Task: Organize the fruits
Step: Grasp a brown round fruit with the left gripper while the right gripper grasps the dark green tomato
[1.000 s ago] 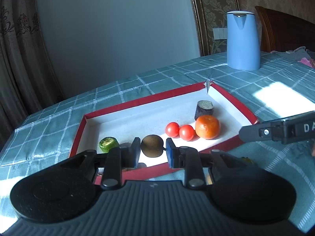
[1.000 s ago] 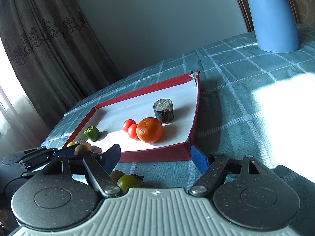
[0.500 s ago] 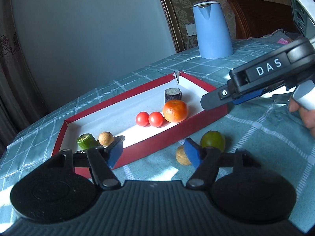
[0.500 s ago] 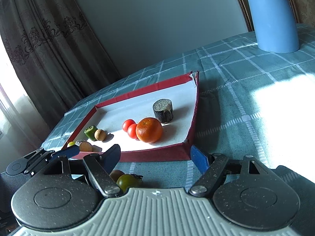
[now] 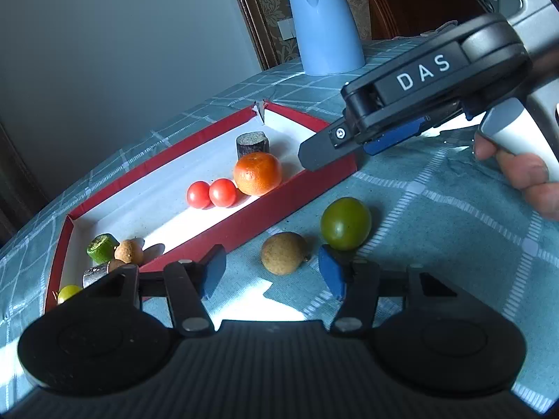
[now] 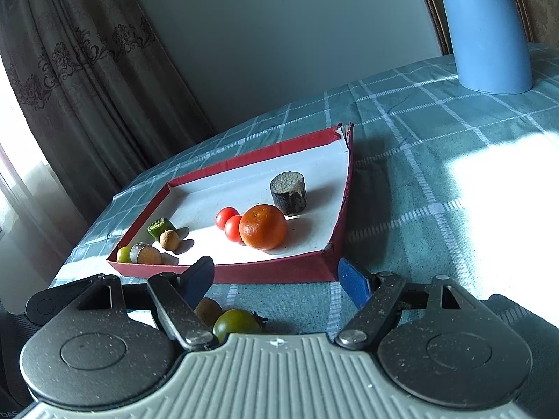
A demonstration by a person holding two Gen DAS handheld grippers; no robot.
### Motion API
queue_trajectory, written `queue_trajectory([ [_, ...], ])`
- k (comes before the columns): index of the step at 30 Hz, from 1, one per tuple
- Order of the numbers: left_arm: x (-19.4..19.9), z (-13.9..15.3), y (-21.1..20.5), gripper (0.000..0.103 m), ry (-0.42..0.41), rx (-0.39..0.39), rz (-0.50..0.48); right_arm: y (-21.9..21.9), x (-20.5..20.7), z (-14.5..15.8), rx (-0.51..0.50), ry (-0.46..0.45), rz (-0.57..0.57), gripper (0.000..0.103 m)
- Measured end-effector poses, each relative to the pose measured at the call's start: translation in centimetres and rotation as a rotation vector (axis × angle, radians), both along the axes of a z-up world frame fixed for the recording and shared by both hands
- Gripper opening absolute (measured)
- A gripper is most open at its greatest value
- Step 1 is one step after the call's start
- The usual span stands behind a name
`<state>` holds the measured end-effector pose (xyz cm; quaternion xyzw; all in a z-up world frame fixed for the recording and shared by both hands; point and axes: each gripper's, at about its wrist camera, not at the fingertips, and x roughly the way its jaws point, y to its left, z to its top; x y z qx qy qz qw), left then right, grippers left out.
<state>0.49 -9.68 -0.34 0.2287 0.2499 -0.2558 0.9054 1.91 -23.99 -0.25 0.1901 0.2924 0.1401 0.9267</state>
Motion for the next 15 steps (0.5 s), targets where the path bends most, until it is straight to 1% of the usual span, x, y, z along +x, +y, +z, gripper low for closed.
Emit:
queue_trajectory([
  [1, 0.2, 0.0, 0.0, 0.044, 0.009, -0.008, -0.001, 0.0, 0.0, 0.0, 0.000, 0.003, 0.001, 0.078],
  [3, 0.7, 0.0, -0.1, 0.036, 0.039, -0.025, -0.011, 0.1, 0.1, -0.1, -0.008, 0.011, 0.004, 0.078],
  [6, 1.1, 0.1, -0.1, 0.026, 0.074, -0.049, -0.026, 0.2, 0.1, -0.1, -0.018, 0.011, 0.005, 0.078],
  [8, 1.2, 0.0, 0.4, 0.026, 0.076, -0.072, -0.012, 0.2, 0.1, -0.2, -0.020, 0.009, 0.001, 0.078],
  [11, 0.6, -0.1, 1.1, 0.026, 0.021, -0.060, 0.073, 0.2, 0.1, -0.3, -0.023, 0.013, 0.005, 0.078],
  [15, -0.1, 0.5, 2.9, 0.026, -0.040, -0.099, 0.179, 1.2, -0.1, -0.3, -0.076, 0.007, 0.059, 0.078],
])
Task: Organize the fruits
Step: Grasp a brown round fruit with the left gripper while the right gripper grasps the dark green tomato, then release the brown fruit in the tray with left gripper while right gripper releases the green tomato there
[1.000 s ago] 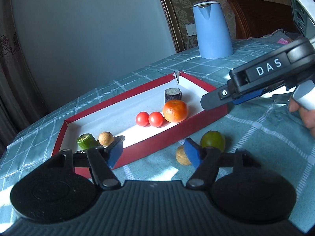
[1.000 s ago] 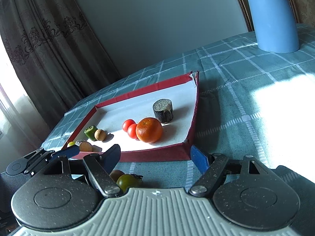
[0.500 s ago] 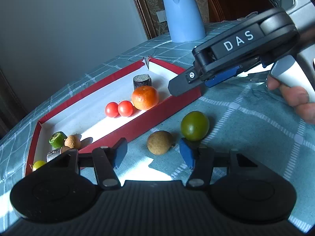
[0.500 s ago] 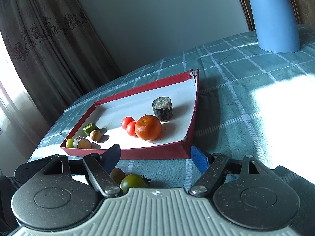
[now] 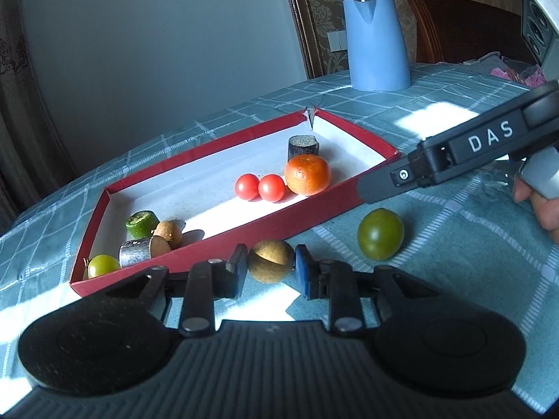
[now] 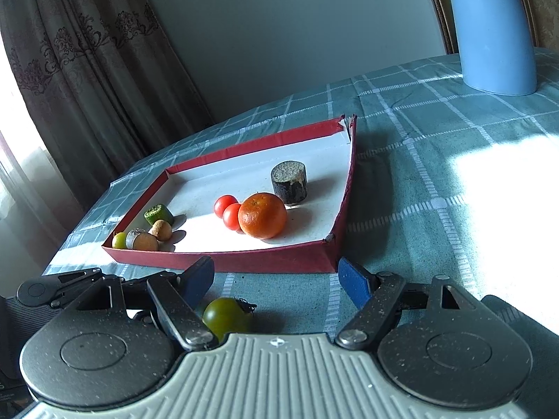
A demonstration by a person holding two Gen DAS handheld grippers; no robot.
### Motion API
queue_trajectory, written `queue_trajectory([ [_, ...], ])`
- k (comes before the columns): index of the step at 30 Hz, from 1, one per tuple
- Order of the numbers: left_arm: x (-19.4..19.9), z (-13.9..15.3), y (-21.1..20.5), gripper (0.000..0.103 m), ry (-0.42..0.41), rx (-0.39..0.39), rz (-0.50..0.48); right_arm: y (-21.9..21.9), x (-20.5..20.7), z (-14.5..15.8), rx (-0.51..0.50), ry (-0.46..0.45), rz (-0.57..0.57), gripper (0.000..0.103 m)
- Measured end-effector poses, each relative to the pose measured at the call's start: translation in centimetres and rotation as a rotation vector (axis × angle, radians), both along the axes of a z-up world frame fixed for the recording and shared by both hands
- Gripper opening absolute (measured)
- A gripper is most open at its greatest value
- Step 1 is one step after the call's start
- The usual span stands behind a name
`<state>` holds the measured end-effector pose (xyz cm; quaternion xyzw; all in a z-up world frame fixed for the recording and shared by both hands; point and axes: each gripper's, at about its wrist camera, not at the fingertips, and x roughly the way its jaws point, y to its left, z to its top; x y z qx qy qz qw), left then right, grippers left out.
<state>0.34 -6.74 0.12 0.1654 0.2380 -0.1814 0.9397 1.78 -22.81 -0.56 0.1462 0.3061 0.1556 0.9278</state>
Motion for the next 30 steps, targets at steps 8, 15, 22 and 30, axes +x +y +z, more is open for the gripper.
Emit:
queue_trajectory([
  [8, 0.7, 0.4, 1.6, 0.026, -0.034, 0.006, 0.150, 3.5, -1.5, -0.5, -0.184, -0.030, 0.112, 0.078],
  [15, 0.4, 0.4, 1.7, 0.026, -0.048, 0.006, 0.148, 6.4, -1.8, -1.3, -0.357, -0.083, 0.135, 0.059],
  [22, 0.0, 0.5, 1.3, 0.026, -0.072, 0.019, 0.140, 6.6, -1.8, -1.3, -0.348, -0.094, 0.137, 0.034],
  [30, -0.1, 1.8, 2.2, 0.026, -0.120, -0.058, 0.164, 5.7, -2.3, 0.2, -0.283, -0.182, 0.075, 0.034],
])
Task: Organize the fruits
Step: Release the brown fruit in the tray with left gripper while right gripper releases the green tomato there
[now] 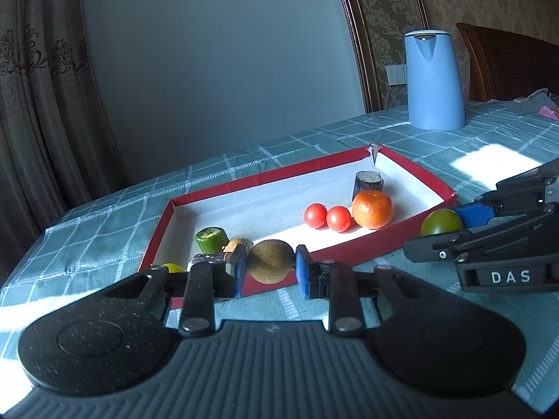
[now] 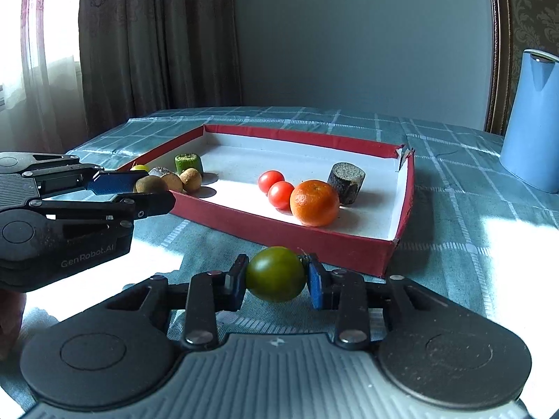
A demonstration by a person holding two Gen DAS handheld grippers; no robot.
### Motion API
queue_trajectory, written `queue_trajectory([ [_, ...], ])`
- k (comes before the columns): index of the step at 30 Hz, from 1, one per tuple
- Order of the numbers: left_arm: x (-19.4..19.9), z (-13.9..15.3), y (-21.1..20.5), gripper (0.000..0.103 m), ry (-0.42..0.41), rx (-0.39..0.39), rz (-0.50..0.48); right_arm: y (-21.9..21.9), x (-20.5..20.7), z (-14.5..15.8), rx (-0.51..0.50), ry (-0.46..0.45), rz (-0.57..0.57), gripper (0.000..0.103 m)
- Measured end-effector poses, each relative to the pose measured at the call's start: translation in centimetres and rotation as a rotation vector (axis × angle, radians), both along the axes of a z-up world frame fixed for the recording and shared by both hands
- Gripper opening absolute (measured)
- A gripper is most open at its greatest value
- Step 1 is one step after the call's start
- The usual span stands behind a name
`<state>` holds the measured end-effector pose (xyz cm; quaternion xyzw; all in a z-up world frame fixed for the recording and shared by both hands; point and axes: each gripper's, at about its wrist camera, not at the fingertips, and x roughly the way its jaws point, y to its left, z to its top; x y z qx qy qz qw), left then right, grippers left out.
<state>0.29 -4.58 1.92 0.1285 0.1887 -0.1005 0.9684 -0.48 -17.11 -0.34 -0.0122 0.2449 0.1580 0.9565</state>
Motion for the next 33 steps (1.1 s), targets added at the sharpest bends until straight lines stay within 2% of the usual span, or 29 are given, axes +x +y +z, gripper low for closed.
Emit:
queue_trajectory([
  [3, 1.3, 0.5, 0.4, 0.026, -0.007, -0.017, 0.074, 0.3, 1.4, 1.0, 0.012, -0.013, -0.028, 0.034],
  [6, 3.3, 0.7, 0.6, 0.026, -0.002, -0.004, 0.146, 1.4, 3.7, 1.5, -0.017, -0.013, -0.039, 0.034],
  [10, 5.5, 0.6, 0.9, 0.026, 0.025, 0.000, 0.186, 2.8, 6.5, 1.1, -0.055, -0.004, -0.062, 0.034],
  [12, 6.6, 0.3, 0.9, 0.027, 0.038, 0.018, 0.211, 3.2, 7.0, 0.9, -0.078, -0.045, -0.089, 0.034],
  [14, 7.1, 0.1, 1.0, 0.027, 0.055, 0.021, 0.215, 3.3, 7.6, 0.8, -0.073, -0.028, -0.080, 0.035],
  [16, 7.2, -0.1, 1.1, 0.035, 0.062, 0.021, 0.219, 3.0, 7.8, 0.6, -0.038, -0.028, -0.099, 0.036],
  [18, 7.0, -0.1, 1.0, 0.054, 0.053, 0.026, 0.218, 3.0, 7.8, 0.7, -0.042, -0.026, -0.095, 0.040],
  [19, 6.9, -0.1, 1.0, 0.066, 0.044, 0.026, 0.221, 2.9, 7.7, 0.7, -0.040, -0.025, -0.103, 0.049],
  [20, 6.6, -0.1, 1.0, 0.070, 0.033, 0.026, 0.221, 2.8, 7.6, 0.7, -0.030, -0.031, -0.117, 0.061],
  [22, 6.1, 0.0, 0.9, 0.076, 0.017, 0.031, 0.221, 2.2, 7.0, 0.9, 0.011, -0.058, -0.146, 0.068],
  [24, 5.6, 0.1, 0.8, 0.082, 0.017, 0.026, 0.218, 1.4, 6.4, 1.3, 0.052, -0.070, -0.171, 0.069],
  [27, 4.9, 0.1, 0.8, 0.084, 0.005, 0.025, 0.227, 0.3, 5.5, 1.5, 0.124, -0.073, -0.216, 0.070],
  [29, 4.3, 0.2, 1.0, 0.089, 0.014, 0.001, 0.228, -0.3, 5.0, 1.5, 0.166, -0.065, -0.248, 0.074],
  [33, 3.1, 0.5, 1.0, 0.096, -0.004, -0.022, 0.230, -0.5, 4.3, 1.4, 0.199, -0.042, -0.253, 0.074],
])
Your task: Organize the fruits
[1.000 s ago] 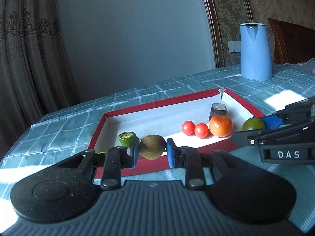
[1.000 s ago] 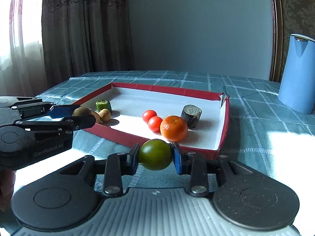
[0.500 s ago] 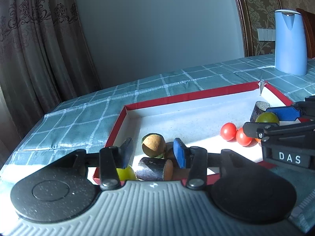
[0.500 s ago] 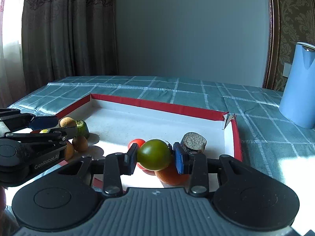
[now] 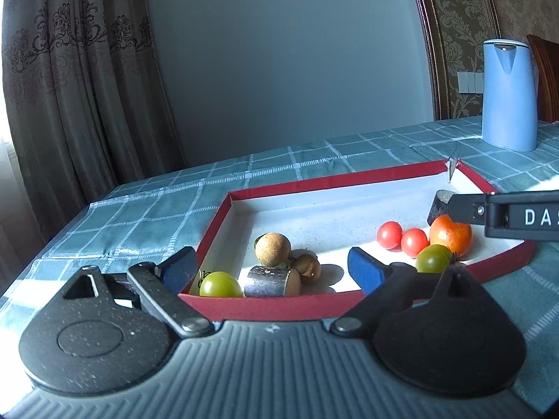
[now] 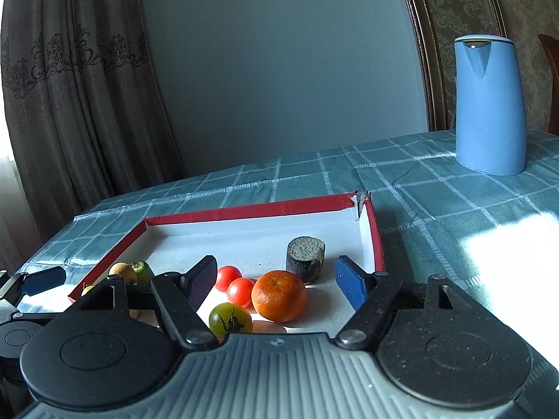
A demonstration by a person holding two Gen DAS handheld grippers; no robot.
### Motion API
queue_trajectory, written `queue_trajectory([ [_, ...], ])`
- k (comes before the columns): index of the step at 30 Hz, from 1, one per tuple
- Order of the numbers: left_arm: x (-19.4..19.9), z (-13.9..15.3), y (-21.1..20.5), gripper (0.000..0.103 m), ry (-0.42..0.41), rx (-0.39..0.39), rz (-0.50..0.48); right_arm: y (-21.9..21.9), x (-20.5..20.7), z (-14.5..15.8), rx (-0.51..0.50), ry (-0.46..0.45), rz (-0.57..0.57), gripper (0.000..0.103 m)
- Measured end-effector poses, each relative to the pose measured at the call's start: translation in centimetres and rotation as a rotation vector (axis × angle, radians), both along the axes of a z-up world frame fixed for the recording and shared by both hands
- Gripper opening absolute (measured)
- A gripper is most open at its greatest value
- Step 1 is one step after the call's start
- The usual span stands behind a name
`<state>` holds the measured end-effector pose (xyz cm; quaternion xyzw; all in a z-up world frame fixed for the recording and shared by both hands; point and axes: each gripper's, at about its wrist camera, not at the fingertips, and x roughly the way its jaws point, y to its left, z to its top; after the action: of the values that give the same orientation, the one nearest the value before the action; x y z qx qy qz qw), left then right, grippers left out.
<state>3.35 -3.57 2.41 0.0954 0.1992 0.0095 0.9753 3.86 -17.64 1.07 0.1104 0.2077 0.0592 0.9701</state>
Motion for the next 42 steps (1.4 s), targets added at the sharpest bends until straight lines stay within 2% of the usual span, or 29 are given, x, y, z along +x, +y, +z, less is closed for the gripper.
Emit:
queue_trajectory([
  [9, -0.8, -0.1, -0.6, 0.099, -0.006, 0.020, -0.002, 0.8, -2.2, -0.7, -0.045, -0.003, -0.019, 0.075],
  [16, -0.7, 0.1, 0.0, 0.103, -0.005, -0.008, 0.013, 1.0, -2.1, -0.9, -0.071, 0.007, -0.037, 0.075],
  [33, -1.3, 0.7, 0.8, 0.103, -0.009, -0.059, 0.050, 1.6, -2.1, -1.1, -0.106, 0.009, -0.040, 0.075],
  [39, -1.7, 0.8, 0.6, 0.103, -0.049, -0.020, 0.081, 1.9, -2.0, -1.3, -0.127, 0.019, -0.027, 0.075],
  [42, -1.8, 1.0, 0.8, 0.103, -0.058, -0.026, 0.079, 2.0, -2.0, -1.3, -0.134, 0.019, -0.022, 0.075],
])
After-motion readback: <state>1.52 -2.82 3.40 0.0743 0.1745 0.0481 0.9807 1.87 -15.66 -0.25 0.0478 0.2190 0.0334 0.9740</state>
